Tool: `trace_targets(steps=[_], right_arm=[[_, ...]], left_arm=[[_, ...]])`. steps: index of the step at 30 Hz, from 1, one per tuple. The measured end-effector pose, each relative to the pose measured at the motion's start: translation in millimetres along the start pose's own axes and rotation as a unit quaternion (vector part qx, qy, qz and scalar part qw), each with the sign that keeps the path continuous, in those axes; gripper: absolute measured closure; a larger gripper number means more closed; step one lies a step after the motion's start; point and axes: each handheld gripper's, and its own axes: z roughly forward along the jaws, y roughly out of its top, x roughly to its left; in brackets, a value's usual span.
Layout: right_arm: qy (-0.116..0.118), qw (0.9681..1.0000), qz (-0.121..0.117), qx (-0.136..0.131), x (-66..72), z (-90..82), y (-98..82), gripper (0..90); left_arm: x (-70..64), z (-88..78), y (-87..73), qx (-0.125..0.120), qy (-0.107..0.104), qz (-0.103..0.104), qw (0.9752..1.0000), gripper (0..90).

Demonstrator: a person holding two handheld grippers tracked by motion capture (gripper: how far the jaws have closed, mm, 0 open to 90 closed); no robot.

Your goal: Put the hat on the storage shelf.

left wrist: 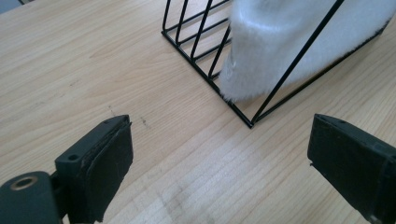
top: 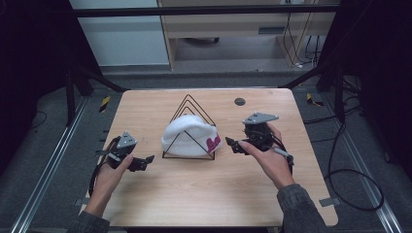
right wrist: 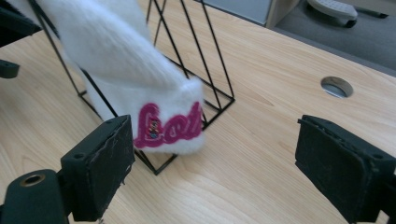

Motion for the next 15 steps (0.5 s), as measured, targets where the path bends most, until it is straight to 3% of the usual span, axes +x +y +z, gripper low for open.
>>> trace_targets(steps=[5,8,15], right_arm=[[-0.014,0.9998,0.012,-0.009,-10.0,-7.2,-15.0,11.2],[-0.03,0.9993,0.018,-0.009,-15.7,-9.9,-22.6,13.6],[-0.057,0.9973,0.045,-0.007,-33.3,-12.8,-46.3,15.9]], left_arm=[[3.4,-2.4,-6.5,-0.003,0.004,-0.01,0.9999,6.2],[5.7,-0.3,-12.9,0.004,0.022,-0.006,0.9997,6.2],[8.8,8.5,-23.9,0.021,0.02,-0.012,0.9995,5.8]])
